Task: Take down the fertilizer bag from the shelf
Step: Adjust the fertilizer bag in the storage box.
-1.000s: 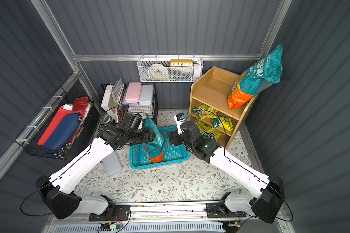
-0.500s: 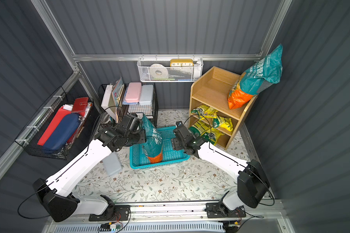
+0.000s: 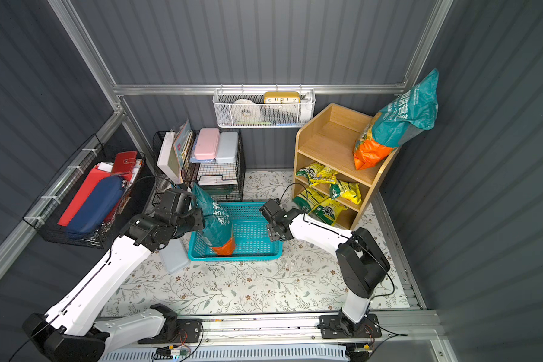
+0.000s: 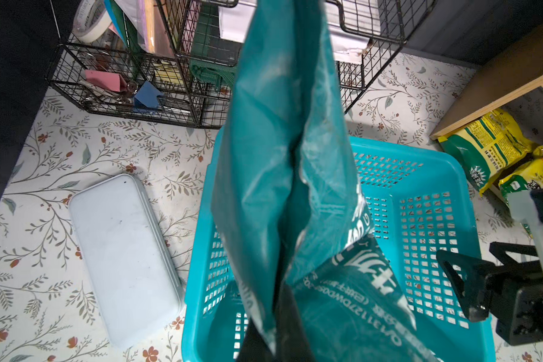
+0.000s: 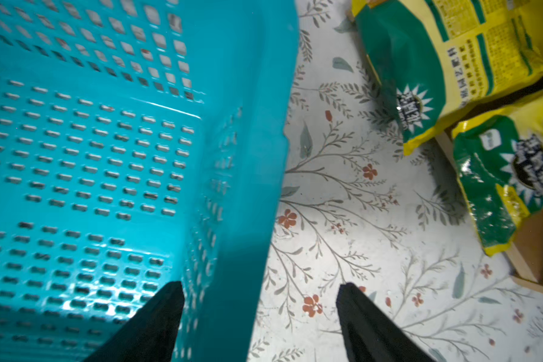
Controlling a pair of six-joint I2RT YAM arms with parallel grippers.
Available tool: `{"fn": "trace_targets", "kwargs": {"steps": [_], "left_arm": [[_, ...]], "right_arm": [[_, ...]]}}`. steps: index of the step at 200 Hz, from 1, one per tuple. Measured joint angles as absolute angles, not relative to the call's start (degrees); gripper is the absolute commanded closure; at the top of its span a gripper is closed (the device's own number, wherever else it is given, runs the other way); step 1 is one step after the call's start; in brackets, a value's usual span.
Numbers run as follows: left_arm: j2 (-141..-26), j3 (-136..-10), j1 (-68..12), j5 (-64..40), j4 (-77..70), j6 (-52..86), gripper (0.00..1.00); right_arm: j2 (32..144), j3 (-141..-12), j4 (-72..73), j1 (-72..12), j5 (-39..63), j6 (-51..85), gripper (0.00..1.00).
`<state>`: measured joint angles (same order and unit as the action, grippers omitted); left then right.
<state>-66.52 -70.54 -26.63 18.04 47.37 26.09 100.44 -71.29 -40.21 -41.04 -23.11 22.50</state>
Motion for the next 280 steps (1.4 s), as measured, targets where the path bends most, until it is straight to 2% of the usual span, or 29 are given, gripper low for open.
{"fn": "trace_targets", "kwargs": {"steps": [78,162,170,178,194,200,208,211,237,260,280], "left_arm": [[-74.3,-78.6,-24.4,11.9,50.3,14.6,1.00],[-74.8,-81.7,-23.7,9.6,52.8,8.2,1.00],[-74.7,-80.9,-23.6,9.2,52.5,8.2,0.90],[-74.2,-79.0,-23.6,8.9,51.7,8.4,0.69],[-72.8,-75.2,-23.5,8.6,49.5,9.0,0.53],[-72.3,-74.1,-23.4,8.4,48.9,9.6,0.36],[-71.7,-73.1,-23.3,8.2,48.2,9.9,0.07],[-71.6,-72.9,-23.2,8.1,48.0,10.2,0.02],[-71.4,-72.5,-23.2,9.1,47.2,12.3,0.01],[-71.5,-73.8,-23.2,11.7,48.1,12.7,0.01],[-71.5,-76.4,-23.2,14.3,49.0,12.9,0.01]], "right_arm": [[100.4,-71.6,-38.3,-34.7,-21.3,16.8,0.18],[103.1,-73.8,-36.8,-33.6,-20.5,11.6,0.19],[103.1,-73.6,-36.4,-33.6,-20.2,11.6,0.19],[103.1,-73.3,-36.1,-33.6,-19.8,11.5,0.20],[103.1,-73.1,-36.0,-33.4,-18.7,11.3,0.23],[103.1,-73.1,-36.0,-33.4,-18.2,11.2,0.23],[103.1,-73.1,-36.0,-33.3,-17.6,11.0,0.23],[103.1,-73.1,-36.0,-33.3,-17.4,11.0,0.23],[102.5,-73.1,-36.2,-33.1,-15.5,10.6,0.22],[99.5,-73.3,-36.9,-33.1,-14.1,9.9,0.16],[95.7,-75.1,-37.0,-33.1,-12.1,9.2,0.14]]}}
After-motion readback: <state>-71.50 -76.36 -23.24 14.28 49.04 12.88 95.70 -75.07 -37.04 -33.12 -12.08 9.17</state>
